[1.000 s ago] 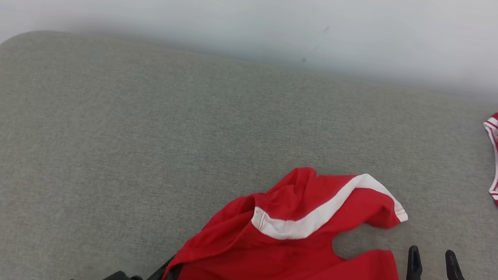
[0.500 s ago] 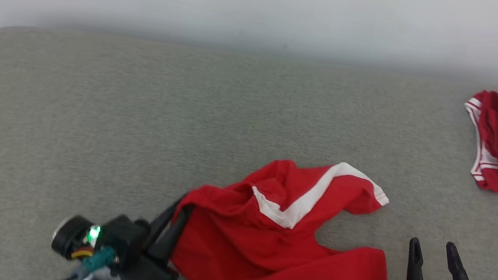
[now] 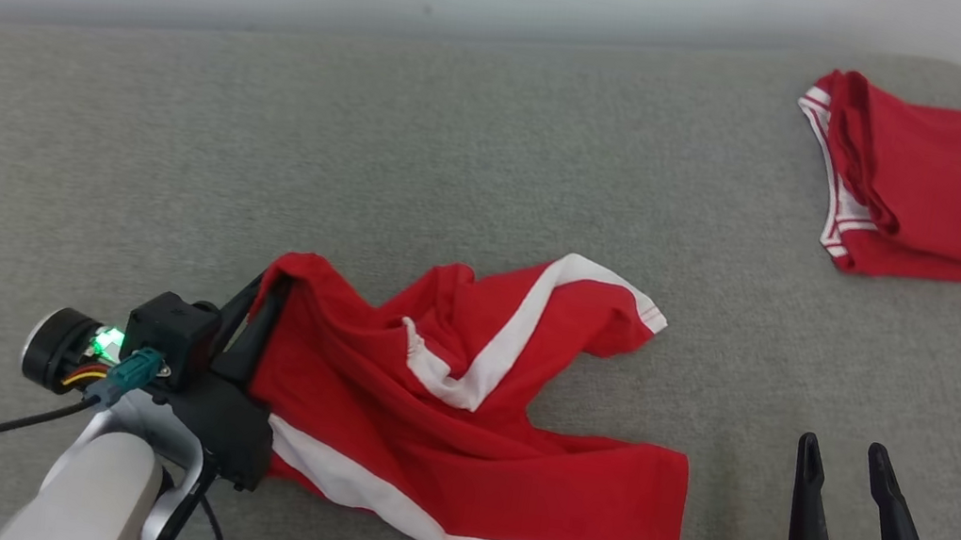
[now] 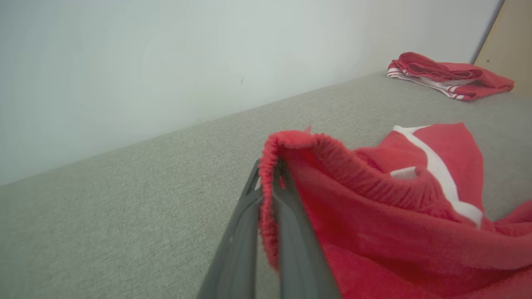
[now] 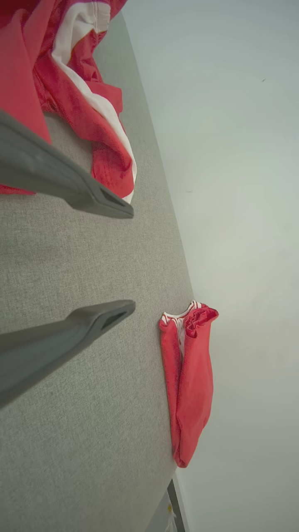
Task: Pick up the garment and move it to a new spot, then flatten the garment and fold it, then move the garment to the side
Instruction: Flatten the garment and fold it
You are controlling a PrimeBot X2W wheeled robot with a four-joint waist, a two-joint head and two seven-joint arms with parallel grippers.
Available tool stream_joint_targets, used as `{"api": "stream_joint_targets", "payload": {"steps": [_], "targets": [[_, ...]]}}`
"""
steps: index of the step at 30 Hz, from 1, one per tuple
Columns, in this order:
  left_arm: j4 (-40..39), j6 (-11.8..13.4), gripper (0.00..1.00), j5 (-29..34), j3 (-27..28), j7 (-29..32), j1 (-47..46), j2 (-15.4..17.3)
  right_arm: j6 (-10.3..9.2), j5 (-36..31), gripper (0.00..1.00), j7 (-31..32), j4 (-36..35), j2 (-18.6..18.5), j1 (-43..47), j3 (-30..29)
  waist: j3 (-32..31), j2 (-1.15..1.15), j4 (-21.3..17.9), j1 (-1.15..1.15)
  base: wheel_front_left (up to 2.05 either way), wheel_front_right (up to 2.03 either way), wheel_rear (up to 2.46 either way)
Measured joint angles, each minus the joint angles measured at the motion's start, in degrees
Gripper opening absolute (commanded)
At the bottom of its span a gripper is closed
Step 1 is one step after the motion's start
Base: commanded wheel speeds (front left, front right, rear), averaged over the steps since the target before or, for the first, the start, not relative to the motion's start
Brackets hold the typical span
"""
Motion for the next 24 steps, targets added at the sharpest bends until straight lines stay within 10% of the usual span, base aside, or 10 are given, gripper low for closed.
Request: {"api": "stream_joint_targets", "payload": {"steps": [7, 9, 10, 24], "targets": [[9.9, 0.0, 0.0, 0.1, -0.8, -3.1, -3.0, -0.8, 0.0, 0.0, 1.0, 0.0, 0.9, 0.2, -0.8, -0.4, 2.4, 0.0, -2.4, 0.0, 0.0, 0.0, 0.0], [11.6, 0.0, 0.48, 0.4, -1.5, -3.7, -3.4, -1.5, 0.0, -0.2, 1.0, 0.0, 1.1, 0.2, -0.8, -0.6, 2.5, 0.0, -2.4, 0.01, 0.0, 0.0, 0.0], [12.1, 0.0, 1.0, 0.5, -1.6, -4.0, -3.6, -1.8, 0.0, -0.3, 1.0, 0.0, 1.2, 0.3, -0.8, -0.6, 2.4, 0.0, -2.3, 0.0, 0.0, 0.0, 0.0], [1.9, 1.2, 1.0, 0.0, 0.2, -4.9, 4.1, -4.5, 0.0, -0.3, 1.0, 0.0, 1.1, 0.1, 1.0, -0.8, -1.1, 0.0, 2.8, -0.01, 0.0, 0.0, 0.0]]}}
